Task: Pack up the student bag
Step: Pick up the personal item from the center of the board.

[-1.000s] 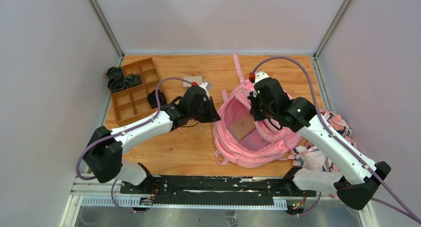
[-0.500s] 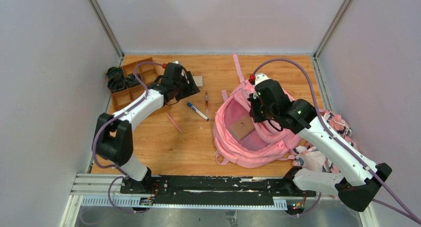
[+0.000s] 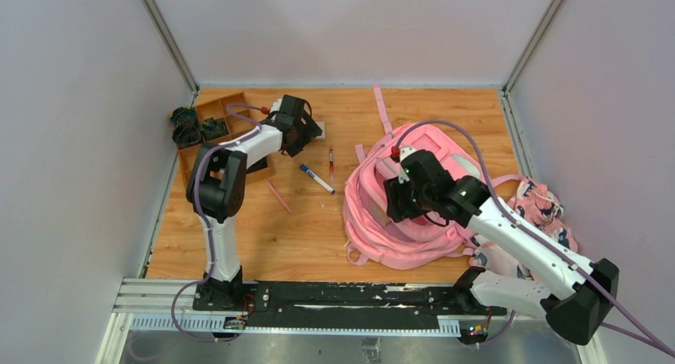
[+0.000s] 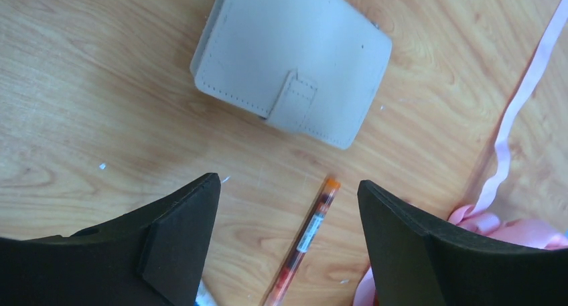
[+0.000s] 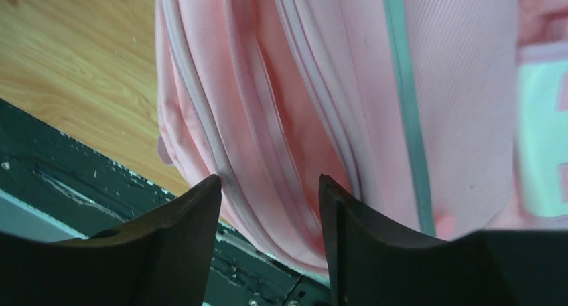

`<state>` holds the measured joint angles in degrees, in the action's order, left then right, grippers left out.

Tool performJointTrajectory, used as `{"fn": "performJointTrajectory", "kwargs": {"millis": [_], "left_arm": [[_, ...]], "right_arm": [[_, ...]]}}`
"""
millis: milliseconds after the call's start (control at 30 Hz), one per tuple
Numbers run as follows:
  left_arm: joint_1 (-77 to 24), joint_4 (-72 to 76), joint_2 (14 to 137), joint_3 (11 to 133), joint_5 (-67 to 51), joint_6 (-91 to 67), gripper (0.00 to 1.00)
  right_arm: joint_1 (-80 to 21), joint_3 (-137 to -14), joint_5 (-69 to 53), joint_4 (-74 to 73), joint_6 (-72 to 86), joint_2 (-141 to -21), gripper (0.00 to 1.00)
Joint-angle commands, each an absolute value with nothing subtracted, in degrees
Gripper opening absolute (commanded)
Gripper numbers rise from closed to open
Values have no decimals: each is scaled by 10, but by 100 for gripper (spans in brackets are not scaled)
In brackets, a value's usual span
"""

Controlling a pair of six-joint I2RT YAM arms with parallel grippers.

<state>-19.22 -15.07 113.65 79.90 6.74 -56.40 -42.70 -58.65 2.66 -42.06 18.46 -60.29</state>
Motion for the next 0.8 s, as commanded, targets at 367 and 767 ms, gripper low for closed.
{"fn": "performJointTrajectory", "kwargs": {"millis": [367,767], "left_arm": [[-186,-80,1208,836,125,-747,74],[-187,-119,1238,822,185,-867,28]], "right_arm": [[-417,-626,42,-456,141,-669,65],[-416,-640,42,-454,139,-693,64]]}}
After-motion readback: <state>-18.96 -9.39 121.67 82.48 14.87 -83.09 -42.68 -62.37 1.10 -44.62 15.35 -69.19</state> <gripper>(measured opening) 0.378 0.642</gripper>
